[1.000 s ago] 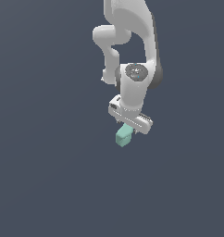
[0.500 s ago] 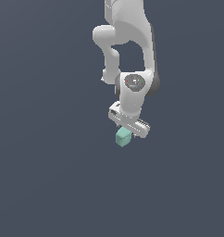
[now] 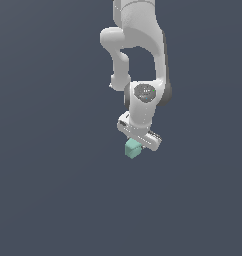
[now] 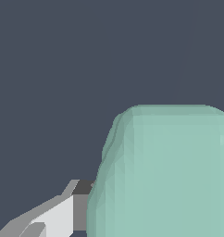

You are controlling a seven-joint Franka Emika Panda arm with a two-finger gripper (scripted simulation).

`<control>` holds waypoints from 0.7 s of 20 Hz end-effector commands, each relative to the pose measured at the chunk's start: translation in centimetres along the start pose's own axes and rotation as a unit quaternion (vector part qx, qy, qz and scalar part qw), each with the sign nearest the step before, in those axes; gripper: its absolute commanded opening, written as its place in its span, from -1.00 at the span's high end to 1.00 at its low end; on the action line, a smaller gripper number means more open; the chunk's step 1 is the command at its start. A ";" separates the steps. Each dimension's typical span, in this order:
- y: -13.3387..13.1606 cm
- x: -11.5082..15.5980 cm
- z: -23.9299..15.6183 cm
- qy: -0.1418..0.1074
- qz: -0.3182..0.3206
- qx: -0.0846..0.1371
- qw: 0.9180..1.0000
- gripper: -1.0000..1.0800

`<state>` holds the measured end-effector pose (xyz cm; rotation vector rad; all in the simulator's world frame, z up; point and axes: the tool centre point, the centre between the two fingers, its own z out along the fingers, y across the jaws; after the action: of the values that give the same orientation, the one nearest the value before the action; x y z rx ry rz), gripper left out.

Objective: Pick up the object and move it to a goal position.

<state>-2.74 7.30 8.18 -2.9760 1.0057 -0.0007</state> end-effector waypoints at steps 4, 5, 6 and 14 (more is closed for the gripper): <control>0.0 0.0 0.1 0.000 0.000 0.000 1.000 1.00; 0.0 0.0 0.1 0.000 0.000 0.000 1.000 1.00; 0.0 0.0 0.0 0.000 0.000 0.000 1.000 1.00; 2.4 0.9 -0.6 0.000 0.000 0.000 1.000 1.00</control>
<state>-3.26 5.64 8.58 -2.9767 1.0039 0.0006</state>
